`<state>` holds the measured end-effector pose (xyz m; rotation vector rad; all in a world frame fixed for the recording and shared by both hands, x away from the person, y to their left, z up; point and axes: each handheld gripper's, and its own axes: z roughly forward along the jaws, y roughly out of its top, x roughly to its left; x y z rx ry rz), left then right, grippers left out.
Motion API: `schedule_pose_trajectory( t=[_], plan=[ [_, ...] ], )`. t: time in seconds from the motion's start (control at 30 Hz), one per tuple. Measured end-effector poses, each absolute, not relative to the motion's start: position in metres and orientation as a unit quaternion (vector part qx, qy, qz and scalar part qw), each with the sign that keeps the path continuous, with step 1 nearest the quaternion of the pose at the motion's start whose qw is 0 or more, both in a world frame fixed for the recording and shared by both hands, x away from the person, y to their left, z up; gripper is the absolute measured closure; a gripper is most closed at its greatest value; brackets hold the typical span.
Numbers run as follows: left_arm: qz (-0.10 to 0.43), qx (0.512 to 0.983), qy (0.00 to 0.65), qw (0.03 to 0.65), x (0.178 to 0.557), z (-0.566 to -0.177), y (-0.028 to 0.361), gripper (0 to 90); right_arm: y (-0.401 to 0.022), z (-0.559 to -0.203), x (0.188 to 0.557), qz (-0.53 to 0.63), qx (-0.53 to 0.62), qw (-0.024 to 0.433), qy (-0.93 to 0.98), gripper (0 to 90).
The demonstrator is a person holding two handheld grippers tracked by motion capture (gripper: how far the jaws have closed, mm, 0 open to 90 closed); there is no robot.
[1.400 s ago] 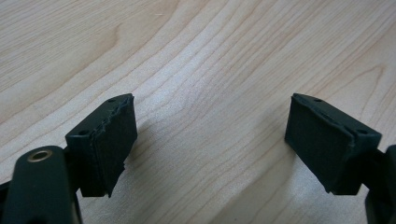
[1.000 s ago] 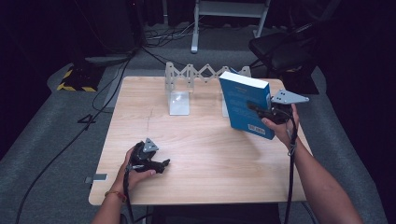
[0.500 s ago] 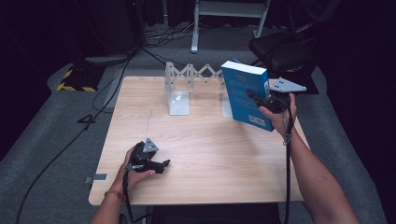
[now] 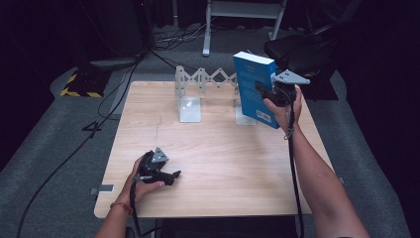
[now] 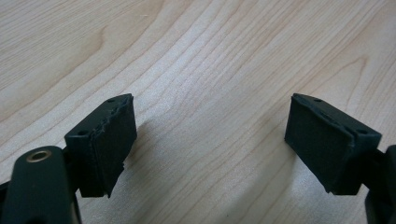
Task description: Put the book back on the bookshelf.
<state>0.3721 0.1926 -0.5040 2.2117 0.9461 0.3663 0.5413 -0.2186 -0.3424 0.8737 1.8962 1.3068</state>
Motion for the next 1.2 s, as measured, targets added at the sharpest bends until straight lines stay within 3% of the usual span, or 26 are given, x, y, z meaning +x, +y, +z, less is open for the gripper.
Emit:
schedule_pose_trajectory(
  t=[0.3,0.77,1.2],
  plan=[
    [0.134,0.855,0.361,0.348,0.371,-0.504,0.192,17.1,-0.198,-0.362,0.555,0.495,0.349,0.365,0.707,61.6],
    [0.137,0.856,0.358,0.347,0.371,-0.504,0.192,17.2,-0.208,-0.389,0.551,0.519,0.367,0.347,0.69,61.4],
    [0.139,0.857,0.356,0.347,0.371,-0.504,0.19,17.6,-0.227,-0.404,0.519,0.513,0.356,0.334,0.706,60.9]
  ],
)
